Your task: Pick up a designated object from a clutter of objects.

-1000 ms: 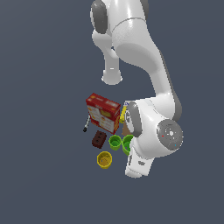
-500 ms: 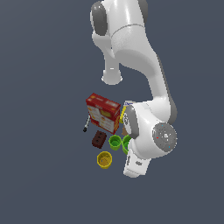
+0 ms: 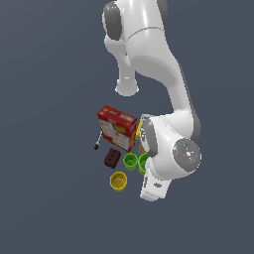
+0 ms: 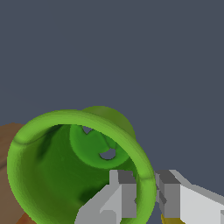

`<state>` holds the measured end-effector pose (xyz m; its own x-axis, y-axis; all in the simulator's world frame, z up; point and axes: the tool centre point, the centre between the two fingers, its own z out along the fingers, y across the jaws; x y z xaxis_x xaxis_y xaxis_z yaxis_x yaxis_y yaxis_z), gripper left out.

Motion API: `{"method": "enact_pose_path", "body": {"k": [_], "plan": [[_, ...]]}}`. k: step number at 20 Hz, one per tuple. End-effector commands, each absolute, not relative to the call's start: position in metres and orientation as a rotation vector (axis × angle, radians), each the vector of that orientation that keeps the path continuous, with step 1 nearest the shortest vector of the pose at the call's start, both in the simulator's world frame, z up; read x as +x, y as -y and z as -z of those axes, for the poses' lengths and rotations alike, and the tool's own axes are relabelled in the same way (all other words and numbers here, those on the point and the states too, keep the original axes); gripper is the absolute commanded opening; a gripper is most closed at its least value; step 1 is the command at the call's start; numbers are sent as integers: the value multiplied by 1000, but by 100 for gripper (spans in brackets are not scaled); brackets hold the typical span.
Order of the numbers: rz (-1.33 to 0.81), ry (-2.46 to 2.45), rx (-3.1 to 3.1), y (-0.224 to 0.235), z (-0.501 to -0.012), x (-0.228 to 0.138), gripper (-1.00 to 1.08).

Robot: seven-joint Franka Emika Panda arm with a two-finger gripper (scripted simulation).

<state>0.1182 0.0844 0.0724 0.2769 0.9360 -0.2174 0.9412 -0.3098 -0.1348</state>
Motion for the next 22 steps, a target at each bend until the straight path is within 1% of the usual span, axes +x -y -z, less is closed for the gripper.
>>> {"method": "enact_pose_path", "body": {"k": [1,6,10,22], "plan": [[400,-1833,2494,-85,-77,118,-100],[400,-1833,2494,-86,-97,115,-100],[400,-1833,2493,-89,-126,112,-100],[400,-1835,2493,-103,-257,96,-100]]}}
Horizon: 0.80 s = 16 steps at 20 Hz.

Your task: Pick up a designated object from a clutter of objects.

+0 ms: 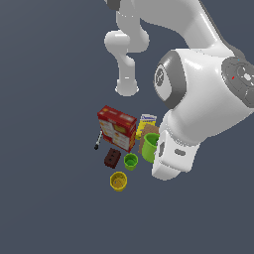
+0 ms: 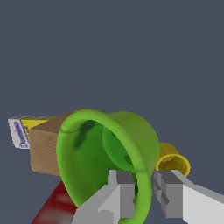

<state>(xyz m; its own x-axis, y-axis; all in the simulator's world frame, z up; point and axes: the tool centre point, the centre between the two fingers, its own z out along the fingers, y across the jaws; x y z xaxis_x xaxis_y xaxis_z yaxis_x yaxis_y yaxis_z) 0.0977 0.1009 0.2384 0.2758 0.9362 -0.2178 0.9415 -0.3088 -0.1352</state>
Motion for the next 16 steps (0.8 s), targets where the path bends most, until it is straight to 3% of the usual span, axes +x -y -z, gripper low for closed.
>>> {"method": "enact_pose_path", "body": {"k": [1,9,16], "plan": [[400,-1835,2493,-104,-268,94,-100],[400,-1835,2493,-112,-351,87,-100],[400,-1834,2494,-117,-396,84,-100]]}}
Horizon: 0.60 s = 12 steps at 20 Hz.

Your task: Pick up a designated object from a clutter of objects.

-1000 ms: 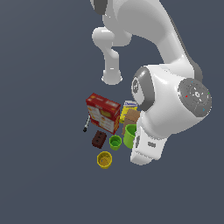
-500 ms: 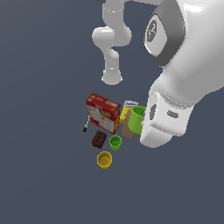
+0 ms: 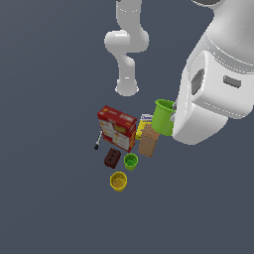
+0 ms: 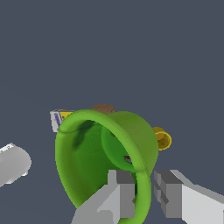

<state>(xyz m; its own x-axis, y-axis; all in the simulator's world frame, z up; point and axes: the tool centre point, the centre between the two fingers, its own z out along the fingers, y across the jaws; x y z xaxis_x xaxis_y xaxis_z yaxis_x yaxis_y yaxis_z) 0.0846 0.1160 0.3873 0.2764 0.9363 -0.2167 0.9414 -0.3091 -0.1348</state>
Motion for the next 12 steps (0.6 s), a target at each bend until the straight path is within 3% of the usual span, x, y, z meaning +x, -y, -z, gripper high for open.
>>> {"method": "enact_pose_path", "body": {"k": [1,12], "plan": [[400,-1834,2494,-117,-400,84,-100],[403,-1833,2494,-119,-414,84,-100]]}}
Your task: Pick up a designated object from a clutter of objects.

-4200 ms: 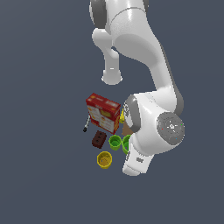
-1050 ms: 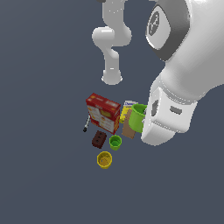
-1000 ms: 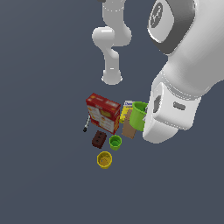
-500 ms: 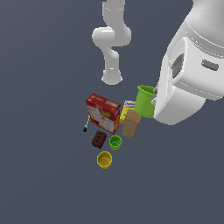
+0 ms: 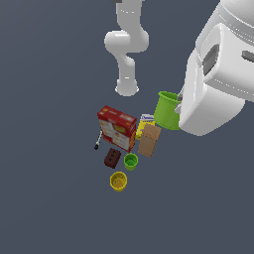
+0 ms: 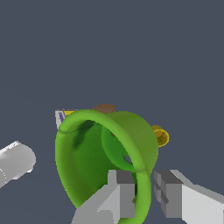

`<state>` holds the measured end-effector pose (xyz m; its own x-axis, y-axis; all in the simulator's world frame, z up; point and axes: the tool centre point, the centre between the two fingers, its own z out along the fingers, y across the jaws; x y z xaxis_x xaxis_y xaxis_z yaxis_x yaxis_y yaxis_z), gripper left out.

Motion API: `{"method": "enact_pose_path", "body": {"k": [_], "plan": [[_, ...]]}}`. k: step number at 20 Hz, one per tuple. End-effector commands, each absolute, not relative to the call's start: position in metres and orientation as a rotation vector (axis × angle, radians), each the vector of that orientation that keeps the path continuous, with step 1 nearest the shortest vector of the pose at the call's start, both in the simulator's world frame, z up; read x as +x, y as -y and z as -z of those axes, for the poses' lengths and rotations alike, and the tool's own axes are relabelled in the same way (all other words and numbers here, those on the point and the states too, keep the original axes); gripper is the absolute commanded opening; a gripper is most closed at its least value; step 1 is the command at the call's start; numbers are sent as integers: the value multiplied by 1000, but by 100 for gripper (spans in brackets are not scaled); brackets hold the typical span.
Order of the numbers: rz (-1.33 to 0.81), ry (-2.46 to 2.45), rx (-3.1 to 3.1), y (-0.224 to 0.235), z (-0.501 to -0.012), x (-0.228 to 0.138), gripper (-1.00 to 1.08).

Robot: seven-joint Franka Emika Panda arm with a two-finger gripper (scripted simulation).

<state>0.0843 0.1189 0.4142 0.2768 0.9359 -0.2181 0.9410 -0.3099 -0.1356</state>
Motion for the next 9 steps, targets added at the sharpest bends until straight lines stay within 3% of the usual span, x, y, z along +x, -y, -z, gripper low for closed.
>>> {"method": "enact_pose_path", "body": {"k": [1,9], "plan": [[403,-1833,2494,-119,-415,84,-100],[403,-1833,2494,-131,-434,70,-100]]}}
